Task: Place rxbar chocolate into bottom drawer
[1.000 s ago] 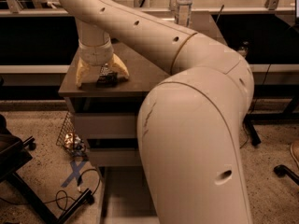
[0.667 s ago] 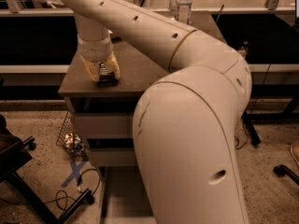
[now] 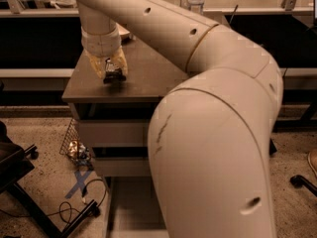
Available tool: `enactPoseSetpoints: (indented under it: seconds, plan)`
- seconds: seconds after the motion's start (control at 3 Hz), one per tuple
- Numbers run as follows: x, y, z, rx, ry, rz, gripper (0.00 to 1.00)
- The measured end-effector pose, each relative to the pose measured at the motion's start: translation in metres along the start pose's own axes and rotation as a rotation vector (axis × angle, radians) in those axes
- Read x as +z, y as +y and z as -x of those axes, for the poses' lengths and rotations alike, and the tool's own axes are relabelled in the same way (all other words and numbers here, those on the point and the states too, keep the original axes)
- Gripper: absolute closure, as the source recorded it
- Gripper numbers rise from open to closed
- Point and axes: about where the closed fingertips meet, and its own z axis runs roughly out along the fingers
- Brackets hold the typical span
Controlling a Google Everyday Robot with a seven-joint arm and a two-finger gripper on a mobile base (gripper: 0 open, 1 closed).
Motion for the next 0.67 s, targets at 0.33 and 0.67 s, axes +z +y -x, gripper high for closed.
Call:
enactPoseSetpoints:
  seconds: [0.33,0.67]
  plan:
    - [-0.046,-0.023,-0.016,0.018,-0.082,0.032,1.00]
    - [-0.074,-0.077,-0.051,0.023,-0.138,0.185,1.00]
